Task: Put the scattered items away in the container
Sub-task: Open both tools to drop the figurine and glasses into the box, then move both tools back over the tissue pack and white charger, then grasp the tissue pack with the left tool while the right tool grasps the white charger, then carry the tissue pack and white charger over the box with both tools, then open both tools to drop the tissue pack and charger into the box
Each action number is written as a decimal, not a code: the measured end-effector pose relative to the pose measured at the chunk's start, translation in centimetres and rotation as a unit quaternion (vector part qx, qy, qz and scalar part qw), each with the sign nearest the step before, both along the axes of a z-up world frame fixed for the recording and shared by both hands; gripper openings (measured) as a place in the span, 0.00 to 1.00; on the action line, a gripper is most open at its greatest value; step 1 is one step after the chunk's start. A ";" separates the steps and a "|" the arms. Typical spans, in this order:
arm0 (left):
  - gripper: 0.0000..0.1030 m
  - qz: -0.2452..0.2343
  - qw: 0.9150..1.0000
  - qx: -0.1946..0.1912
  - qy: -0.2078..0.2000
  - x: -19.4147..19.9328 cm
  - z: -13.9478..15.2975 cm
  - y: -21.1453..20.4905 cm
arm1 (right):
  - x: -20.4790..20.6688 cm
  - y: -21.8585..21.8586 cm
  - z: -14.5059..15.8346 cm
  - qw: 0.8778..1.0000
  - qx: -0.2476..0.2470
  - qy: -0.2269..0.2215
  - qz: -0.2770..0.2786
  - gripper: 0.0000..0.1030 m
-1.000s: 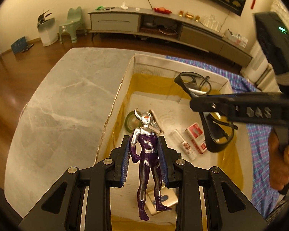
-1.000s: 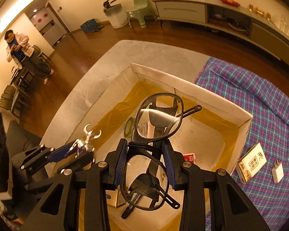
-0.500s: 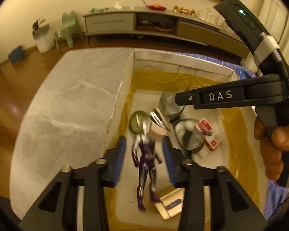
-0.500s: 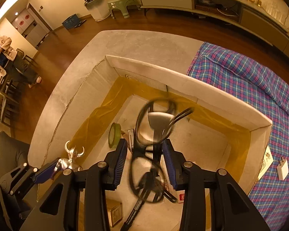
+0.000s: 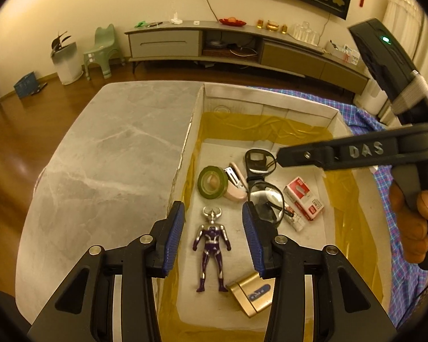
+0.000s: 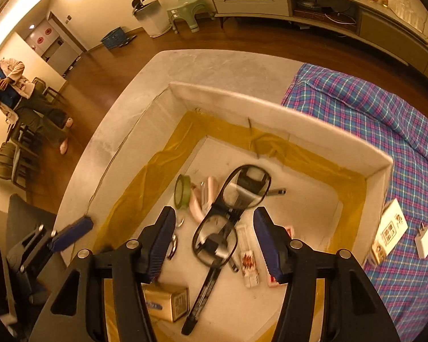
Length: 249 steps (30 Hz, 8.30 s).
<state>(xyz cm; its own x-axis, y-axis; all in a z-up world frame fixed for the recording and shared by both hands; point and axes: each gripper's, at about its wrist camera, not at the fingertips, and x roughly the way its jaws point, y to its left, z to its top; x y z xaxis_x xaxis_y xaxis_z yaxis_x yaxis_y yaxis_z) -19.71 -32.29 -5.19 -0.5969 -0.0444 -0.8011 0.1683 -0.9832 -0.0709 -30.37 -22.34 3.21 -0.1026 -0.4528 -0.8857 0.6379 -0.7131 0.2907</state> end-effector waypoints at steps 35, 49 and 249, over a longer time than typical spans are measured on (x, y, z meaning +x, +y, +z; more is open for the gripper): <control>0.43 -0.078 0.992 -0.012 0.100 11.9 9.3 14.0 | 14.7 21.3 9.6 0.983 -0.151 0.097 0.041 0.57; 0.44 -0.142 0.985 0.018 0.091 10.6 8.0 24.0 | 14.3 32.5 6.5 0.979 -0.181 0.090 -0.042 0.57; 0.45 -0.027 0.991 0.129 0.037 5.1 -1.2 8.1 | 0.3 4.2 1.7 0.969 0.055 0.230 0.071 0.48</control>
<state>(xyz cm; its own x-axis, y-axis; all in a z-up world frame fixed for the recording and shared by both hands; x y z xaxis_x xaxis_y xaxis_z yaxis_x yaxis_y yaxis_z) -14.58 -24.18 -6.39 -0.6503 0.1902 -0.7355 0.1012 -0.9379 -0.3319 -30.11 -18.15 4.90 -0.4420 -0.3973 -0.8042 0.7757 -0.6195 -0.1204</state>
